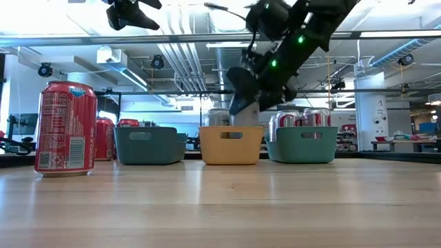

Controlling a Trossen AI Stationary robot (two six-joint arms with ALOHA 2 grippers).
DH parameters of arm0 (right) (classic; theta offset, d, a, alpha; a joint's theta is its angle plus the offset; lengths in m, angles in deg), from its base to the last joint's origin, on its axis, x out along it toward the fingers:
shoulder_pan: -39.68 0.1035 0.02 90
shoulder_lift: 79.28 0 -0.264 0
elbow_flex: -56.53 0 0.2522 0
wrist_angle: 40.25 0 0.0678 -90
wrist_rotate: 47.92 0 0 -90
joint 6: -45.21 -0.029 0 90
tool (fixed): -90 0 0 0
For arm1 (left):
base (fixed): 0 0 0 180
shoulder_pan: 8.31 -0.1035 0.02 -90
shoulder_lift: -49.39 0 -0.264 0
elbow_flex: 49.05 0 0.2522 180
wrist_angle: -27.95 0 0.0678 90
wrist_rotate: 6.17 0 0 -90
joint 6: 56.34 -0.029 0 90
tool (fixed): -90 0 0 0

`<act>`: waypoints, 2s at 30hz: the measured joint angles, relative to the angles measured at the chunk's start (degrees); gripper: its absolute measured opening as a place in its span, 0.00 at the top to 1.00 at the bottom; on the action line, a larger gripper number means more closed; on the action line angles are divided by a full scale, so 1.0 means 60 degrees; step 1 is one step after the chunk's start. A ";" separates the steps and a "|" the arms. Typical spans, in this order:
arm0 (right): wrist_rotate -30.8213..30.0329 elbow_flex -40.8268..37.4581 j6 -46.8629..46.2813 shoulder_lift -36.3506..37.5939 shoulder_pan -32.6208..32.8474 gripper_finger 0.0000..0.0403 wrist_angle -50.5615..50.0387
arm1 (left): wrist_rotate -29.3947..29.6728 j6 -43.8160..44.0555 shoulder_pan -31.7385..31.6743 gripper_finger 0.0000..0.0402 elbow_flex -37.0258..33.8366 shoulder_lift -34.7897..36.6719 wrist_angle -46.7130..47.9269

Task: Sort soda cans
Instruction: Put the blue-white soda can into the yellow bin, then put the orange soda can into the blue bin

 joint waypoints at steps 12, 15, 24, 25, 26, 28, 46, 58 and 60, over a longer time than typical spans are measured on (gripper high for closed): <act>0.0359 0.0271 -0.0045 0.0372 -0.0109 0.09 -0.0062 | -0.0187 -0.0176 0.0010 0.30 0.0000 0.0154 0.0075; 0.0389 0.0484 0.0153 0.0776 -0.0041 0.09 -0.0264 | -0.0203 -0.0176 0.0087 0.30 0.0000 0.0344 0.0385; 0.0429 0.1480 0.0979 0.1717 0.0771 0.09 -0.2350 | -0.0206 -0.0421 0.0295 0.30 0.0000 0.0820 0.0424; 0.0429 0.1583 0.0947 0.1736 0.0908 0.09 -0.2684 | -0.0203 -0.0450 0.0332 0.30 0.0000 0.0827 0.0463; 0.0428 0.1675 0.0947 0.1752 0.1052 0.09 -0.2961 | -0.0248 -0.0467 0.0382 0.30 0.0000 0.0820 0.0453; 0.0428 0.1845 0.0934 0.1766 0.1342 0.09 -0.3297 | -0.0616 -0.0468 0.0483 0.30 0.0000 0.0813 0.0443; 0.2547 0.1886 0.1328 0.1323 0.2170 0.09 -0.2020 | -0.1399 0.2699 0.1695 0.18 -0.0036 0.0392 0.2441; 0.3439 0.3065 0.2189 -0.1032 0.3094 0.09 0.1053 | -0.2465 0.4280 0.2374 0.18 -0.0033 0.0777 0.4617; 0.3430 0.3729 0.2190 -0.1727 0.3169 0.09 0.1103 | -0.2467 0.4105 0.2467 0.18 -0.0033 0.0807 0.4778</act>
